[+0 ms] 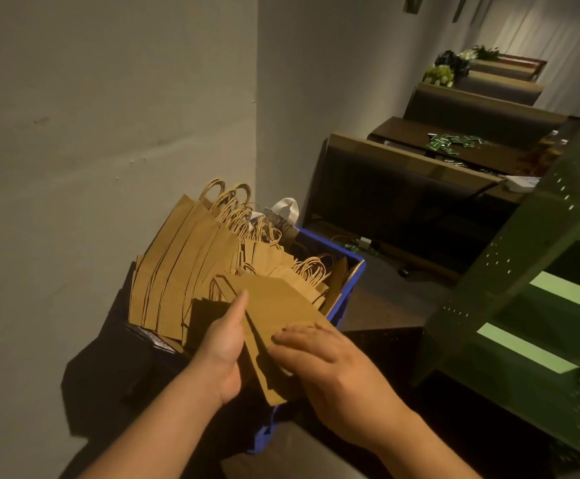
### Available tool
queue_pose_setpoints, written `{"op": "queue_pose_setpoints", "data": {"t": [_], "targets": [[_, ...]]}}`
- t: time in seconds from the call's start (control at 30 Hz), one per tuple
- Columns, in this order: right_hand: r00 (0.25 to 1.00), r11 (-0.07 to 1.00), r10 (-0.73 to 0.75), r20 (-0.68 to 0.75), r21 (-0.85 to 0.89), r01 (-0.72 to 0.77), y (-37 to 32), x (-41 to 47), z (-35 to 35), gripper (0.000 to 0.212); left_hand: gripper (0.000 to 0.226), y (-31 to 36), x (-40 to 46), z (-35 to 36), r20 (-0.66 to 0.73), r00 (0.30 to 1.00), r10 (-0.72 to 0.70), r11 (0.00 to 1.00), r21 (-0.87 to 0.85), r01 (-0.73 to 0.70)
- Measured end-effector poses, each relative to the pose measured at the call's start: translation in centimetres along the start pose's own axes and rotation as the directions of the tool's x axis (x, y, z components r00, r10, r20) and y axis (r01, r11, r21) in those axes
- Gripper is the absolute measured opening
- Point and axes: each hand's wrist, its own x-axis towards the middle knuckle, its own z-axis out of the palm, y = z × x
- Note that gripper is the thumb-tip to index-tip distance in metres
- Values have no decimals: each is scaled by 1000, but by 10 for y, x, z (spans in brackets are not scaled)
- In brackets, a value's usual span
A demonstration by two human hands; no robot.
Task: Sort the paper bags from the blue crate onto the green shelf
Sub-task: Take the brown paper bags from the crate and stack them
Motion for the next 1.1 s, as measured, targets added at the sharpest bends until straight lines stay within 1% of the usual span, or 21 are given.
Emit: {"op": "queue_pose_setpoints", "data": {"t": [0.07,0.1,0.13,0.2,0.27,0.33,0.37,0.4,0.43,0.47,0.5,0.53,0.6,0.63,0.67,0.73,0.83,0.9,1.0,1.1], "targets": [[996,999,-1,87,49,-3,-3,-1,-3,44,85,0,0,3,-5,1000,13,1000,14,-13],[992,995,25,122,89,-36,-4,-2,-5,43,78,-2,1,5,3,999,50,998,42,-50],[989,987,70,132,137,-88,-4,-4,-7,44,58,-2,-4,7,13,996,84,994,72,-85],[973,935,220,66,270,-230,-1,-8,-9,47,41,-8,2,5,6,994,111,989,101,-111],[911,825,411,-6,427,-370,2,-10,-11,54,31,-12,7,3,6,992,129,982,140,-129],[825,685,564,-30,575,-448,6,-7,-10,51,34,-14,11,0,30,987,161,973,166,-164],[774,624,633,-31,612,-486,7,-4,-10,45,37,-14,12,-1,43,984,172,968,178,-177],[718,580,695,-29,612,-537,9,0,-10,41,40,-13,12,0,62,980,191,960,198,-200],[665,547,746,-15,583,-601,11,5,-12,43,42,-13,11,0,89,974,210,947,229,-225],[616,503,788,20,556,-662,13,9,-14,53,45,-13,11,1,113,968,224,935,254,-246],[569,436,819,79,559,-706,14,12,-15,61,49,-13,10,3,138,962,235,929,257,-264],[529,345,835,155,601,-721,15,14,-15,64,55,-14,9,4,153,958,244,924,264,-278],[488,137,818,303,722,-678,13,15,-15,53,66,-18,13,8,190,954,234,920,273,-280],[489,82,808,328,759,-646,12,15,-13,45,66,-20,14,10,208,951,229,924,261,-280],[498,76,807,317,781,-620,12,14,-9,38,62,-22,13,13,223,947,230,923,258,-285],[502,99,821,273,797,-596,13,13,0,31,50,-23,8,19,231,944,235,923,251,-292],[501,65,817,286,818,-572,12,14,4,25,74,-27,11,18,222,948,227,910,298,-288],[505,45,810,299,826,-563,12,13,4,23,81,-27,13,17,211,951,228,907,308,-286],[507,40,811,292,837,-545,12,12,2,23,80,-28,17,17,208,953,220,900,333,-280],[505,26,817,277,858,-513,14,9,2,22,68,-22,20,17,239,944,227,891,342,-300]]}}
